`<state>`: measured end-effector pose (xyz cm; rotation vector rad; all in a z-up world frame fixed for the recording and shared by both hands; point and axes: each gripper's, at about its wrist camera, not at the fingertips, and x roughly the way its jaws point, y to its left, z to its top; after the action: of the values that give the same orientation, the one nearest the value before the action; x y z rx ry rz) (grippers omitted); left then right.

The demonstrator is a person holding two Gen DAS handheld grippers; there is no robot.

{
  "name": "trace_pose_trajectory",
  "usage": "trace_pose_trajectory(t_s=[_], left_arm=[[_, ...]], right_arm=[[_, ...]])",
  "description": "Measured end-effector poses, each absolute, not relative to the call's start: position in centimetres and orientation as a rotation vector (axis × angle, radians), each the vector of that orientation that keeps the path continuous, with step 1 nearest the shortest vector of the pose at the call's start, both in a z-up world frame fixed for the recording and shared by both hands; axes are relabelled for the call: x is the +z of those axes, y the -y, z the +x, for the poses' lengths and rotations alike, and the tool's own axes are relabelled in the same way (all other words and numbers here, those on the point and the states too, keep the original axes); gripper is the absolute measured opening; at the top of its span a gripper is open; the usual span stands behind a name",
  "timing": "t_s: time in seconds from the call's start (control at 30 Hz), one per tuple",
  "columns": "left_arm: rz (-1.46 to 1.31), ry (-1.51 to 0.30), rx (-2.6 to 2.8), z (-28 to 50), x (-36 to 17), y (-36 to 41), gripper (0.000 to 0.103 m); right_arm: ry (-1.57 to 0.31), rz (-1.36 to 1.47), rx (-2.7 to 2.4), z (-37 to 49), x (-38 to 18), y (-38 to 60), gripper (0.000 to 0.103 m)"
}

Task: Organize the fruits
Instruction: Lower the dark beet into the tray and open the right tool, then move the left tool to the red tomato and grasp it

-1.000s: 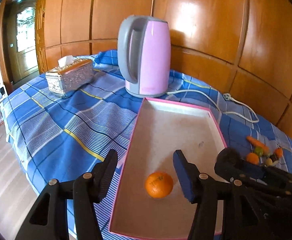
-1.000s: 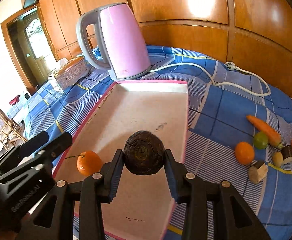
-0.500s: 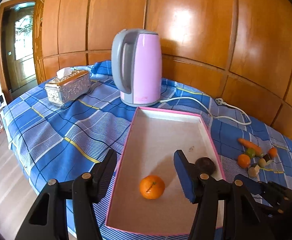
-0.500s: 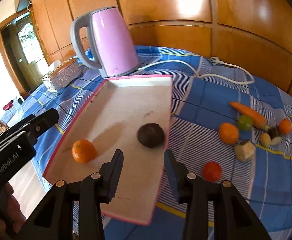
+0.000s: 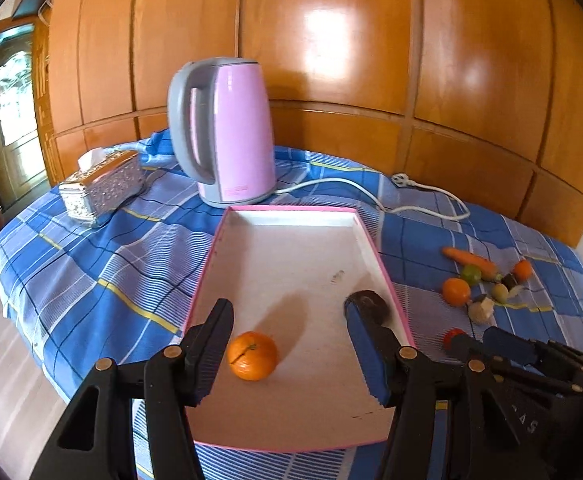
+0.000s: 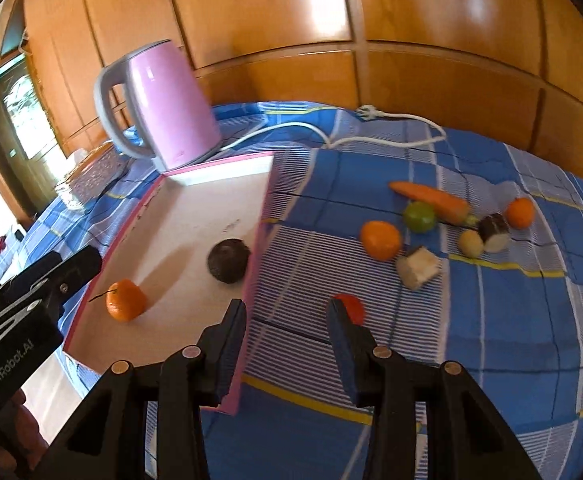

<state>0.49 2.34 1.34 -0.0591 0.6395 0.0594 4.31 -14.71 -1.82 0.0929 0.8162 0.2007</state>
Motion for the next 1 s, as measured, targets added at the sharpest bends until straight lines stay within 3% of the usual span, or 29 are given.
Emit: trace_pose_trajectory(t_s=[0.57,0.8,1.0], left_arm=[[0.051,-0.695,-0.143,0.9,-0.1,3.0,0.059],[0.046,-0.750,-0.282,1.8,-0.7,5.7,0.037],[0.022,-0.804,-0.383,2.7,-1.5,8.0,0.030]], right_arm=[[-0.813,0.185,0.010,3.6,-2.7,21.6,0.043],[-0.823,0.211,-0.031,3.6,-3.0,23.4,0.043],[-0.839,0.215,-0.031,3.9,-3.5,23.7,0.043]])
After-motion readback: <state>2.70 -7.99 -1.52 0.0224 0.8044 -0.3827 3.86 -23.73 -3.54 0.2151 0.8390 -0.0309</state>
